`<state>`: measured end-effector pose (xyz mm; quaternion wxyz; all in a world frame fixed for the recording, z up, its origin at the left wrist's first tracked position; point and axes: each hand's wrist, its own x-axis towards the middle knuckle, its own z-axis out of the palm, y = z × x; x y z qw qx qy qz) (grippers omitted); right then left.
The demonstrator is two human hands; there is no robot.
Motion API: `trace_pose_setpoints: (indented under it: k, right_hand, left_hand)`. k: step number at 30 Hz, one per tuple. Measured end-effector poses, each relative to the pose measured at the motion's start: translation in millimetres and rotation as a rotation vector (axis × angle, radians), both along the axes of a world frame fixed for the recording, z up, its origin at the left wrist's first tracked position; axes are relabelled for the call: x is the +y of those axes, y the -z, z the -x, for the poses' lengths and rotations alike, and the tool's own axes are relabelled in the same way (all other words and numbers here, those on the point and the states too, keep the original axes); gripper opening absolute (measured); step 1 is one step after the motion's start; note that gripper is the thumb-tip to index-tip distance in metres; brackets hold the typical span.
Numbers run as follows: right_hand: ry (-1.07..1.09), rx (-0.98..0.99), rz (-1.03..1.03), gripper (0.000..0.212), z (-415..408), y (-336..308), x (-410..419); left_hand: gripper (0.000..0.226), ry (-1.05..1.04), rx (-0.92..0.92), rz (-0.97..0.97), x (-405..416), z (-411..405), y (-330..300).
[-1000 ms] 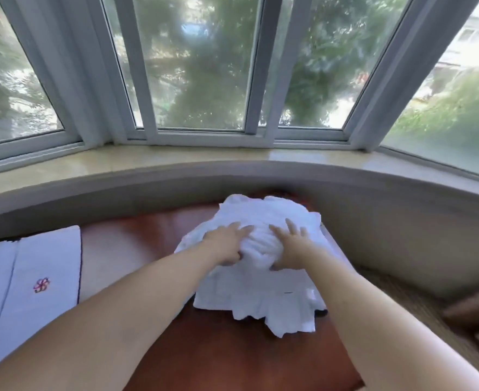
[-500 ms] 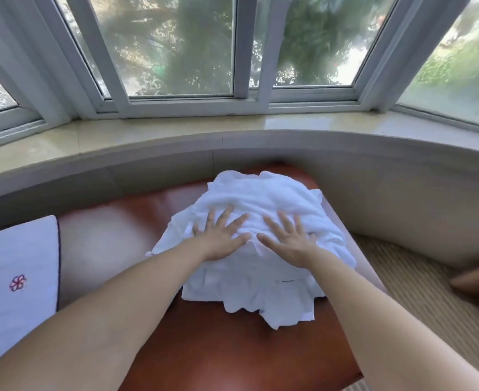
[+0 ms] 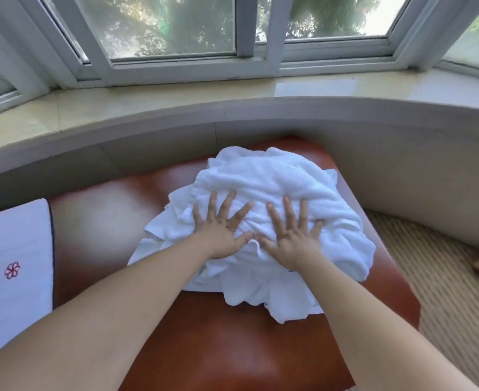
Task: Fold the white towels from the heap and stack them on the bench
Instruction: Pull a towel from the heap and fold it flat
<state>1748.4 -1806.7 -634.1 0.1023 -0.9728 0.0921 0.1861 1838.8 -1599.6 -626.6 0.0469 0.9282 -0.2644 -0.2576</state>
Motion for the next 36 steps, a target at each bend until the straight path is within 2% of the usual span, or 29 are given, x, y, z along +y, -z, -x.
trace_pose_setpoints:
  k: [13, 19, 25, 31, 36]
  right_hand:
    - [0.003, 0.105, 0.091, 0.087, 13, -23, 17]
    - [-0.007, 0.233, 0.126, 0.086, 26, -51, 36]
    - [0.013, 0.275, 0.113, 0.094, 31, -93, 58]
    - [-0.110, 0.189, 0.072, 0.076, 31, -122, 83]
    - [-0.169, 0.072, 0.037, 0.057, 22, -140, 85]
  left_hand:
    - [0.074, -0.011, 0.054, -0.113, 2, 17, -29]
    - [0.076, 0.030, 0.102, -0.119, 24, 40, -58]
    - [0.072, 0.059, 0.079, -0.166, 41, 52, -98]
    - [0.070, -0.004, 0.017, -0.089, 69, 60, -122]
    - [0.048, -0.115, -0.074, -0.011, 83, 55, -134]
